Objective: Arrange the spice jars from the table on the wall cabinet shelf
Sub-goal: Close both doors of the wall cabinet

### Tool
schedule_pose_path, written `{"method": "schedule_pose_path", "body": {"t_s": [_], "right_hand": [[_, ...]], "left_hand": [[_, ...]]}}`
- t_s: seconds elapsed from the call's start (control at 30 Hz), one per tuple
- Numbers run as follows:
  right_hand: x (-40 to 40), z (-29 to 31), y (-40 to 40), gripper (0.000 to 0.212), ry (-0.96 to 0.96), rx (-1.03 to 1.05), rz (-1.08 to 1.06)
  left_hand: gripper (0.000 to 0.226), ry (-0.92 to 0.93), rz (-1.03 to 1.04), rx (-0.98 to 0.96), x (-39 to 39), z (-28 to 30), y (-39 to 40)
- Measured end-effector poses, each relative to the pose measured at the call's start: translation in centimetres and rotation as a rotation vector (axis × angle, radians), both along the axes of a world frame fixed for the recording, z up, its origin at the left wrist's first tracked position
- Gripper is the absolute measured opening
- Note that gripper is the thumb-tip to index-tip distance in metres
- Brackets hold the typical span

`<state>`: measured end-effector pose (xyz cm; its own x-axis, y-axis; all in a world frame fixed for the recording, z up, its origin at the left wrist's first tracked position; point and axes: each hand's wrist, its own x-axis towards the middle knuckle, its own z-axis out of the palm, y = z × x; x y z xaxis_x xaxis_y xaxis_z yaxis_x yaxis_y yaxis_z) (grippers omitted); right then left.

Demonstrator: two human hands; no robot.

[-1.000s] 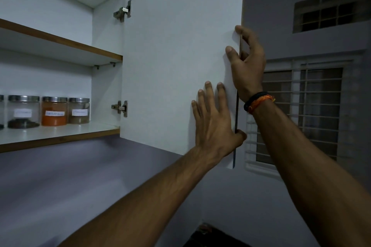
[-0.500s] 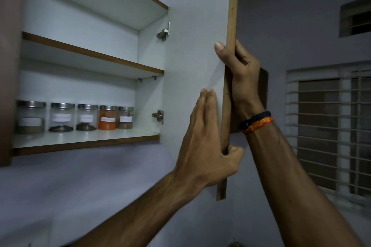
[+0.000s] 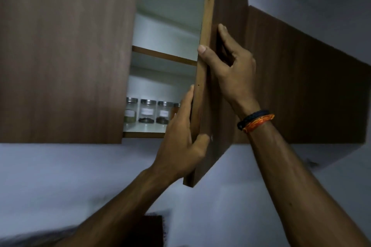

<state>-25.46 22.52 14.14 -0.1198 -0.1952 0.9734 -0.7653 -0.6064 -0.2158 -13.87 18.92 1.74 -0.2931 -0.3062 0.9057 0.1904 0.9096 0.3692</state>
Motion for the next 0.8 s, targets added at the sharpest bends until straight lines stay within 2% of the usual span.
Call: {"method": "schedule_pose_path", "body": {"t_s": [0.13,0.23,0.37,0.47,0.67,0.8], "right_hand": [[1.6,-0.1,-3.1,0.069,0.076,0.052,-0.035],[2.5,-0.4,-5.3,0.063,0.181,0.101,-0.110],[3.1,-1.2,-8.2,0.066,0.341,0.186,-0.228],[3.5,-1.7,-10.1,0.067,0.430,0.234,-0.283],[3.6,-3.0,-14.2,0.071,0.533,0.274,-0.346],[3.1,-3.9,-16.8,0.077,0.585,0.299,-0.393]], "left_hand": [[0.088,0.001,0.076,0.090,2.3,0.3,-2.6],[0.088,-0.031,0.219,0.111,3.6,0.3,-4.5],[0.087,-0.116,0.436,-0.004,4.5,0.3,-6.9],[0.090,-0.172,0.509,-0.052,4.8,0.4,-8.7],[0.093,-0.253,0.621,-0.079,5.7,0.3,-12.4],[0.096,-0.404,0.841,-0.168,6.4,0.0,-15.1]]}}
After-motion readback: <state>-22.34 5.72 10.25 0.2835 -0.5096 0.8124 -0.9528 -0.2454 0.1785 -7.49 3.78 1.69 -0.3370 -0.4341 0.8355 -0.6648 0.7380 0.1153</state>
